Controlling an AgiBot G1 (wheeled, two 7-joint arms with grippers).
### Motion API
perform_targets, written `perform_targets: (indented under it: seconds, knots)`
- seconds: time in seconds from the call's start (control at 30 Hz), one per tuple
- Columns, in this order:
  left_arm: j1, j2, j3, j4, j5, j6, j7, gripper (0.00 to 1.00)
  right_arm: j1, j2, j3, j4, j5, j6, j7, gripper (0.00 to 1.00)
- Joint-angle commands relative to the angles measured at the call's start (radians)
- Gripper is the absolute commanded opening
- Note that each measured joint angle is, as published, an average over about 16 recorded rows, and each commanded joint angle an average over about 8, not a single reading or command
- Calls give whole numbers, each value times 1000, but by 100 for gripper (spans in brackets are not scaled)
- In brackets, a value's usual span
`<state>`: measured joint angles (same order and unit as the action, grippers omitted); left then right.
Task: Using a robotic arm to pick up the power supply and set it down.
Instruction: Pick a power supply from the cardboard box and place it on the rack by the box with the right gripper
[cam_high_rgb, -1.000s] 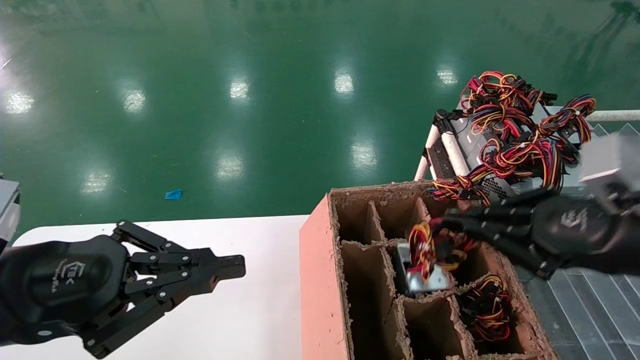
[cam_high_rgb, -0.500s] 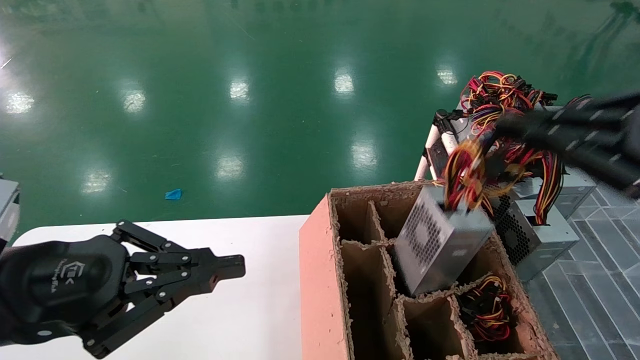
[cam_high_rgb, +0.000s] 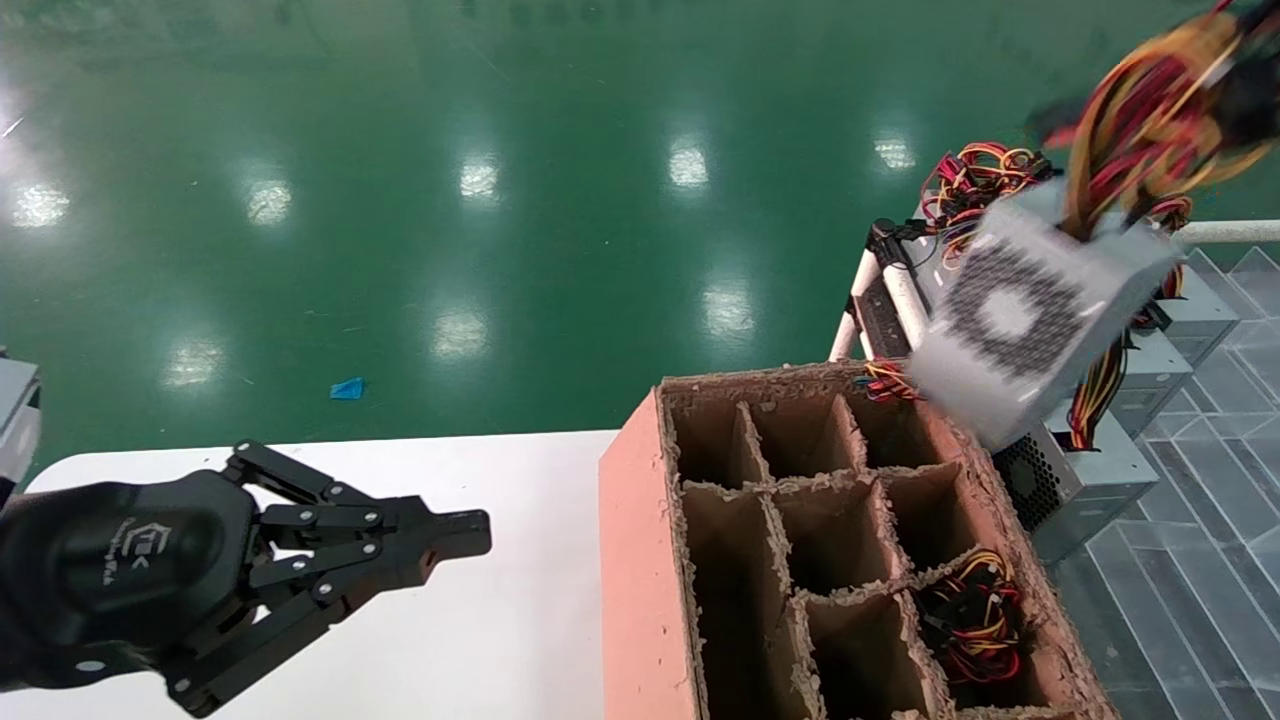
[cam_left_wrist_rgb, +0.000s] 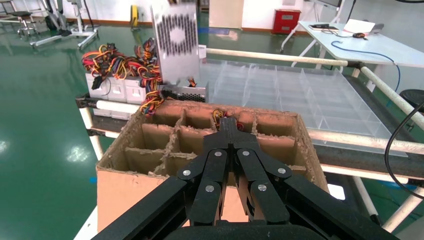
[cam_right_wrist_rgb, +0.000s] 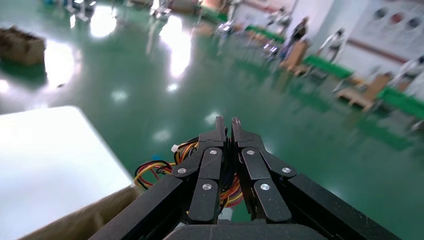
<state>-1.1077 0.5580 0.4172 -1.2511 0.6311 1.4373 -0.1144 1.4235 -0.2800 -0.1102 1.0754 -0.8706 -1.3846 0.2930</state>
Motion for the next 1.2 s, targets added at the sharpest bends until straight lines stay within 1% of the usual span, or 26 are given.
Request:
perform_targets:
  seconds: [0.03,0.17,0.37,0.73,0.93,1.2]
  knots:
    - [0,0,0,0,0,0,0,0,-3,11,20,-17,20,11,-10,0]
    - [0,0,0,0,0,0,0,0,-14,35,57,-69,41,45,-31,0]
    - [0,0,0,0,0,0,0,0,-40,74,97,-151,61,68,-59,0]
    - [0,0,0,0,0,0,0,0,-115,125,116,-297,46,88,-82,0]
    - [0,0,0,0,0,0,0,0,-157,121,109,-372,25,93,-112,0]
    - [0,0,0,0,0,0,0,0,-191,82,90,-471,5,94,-142,0]
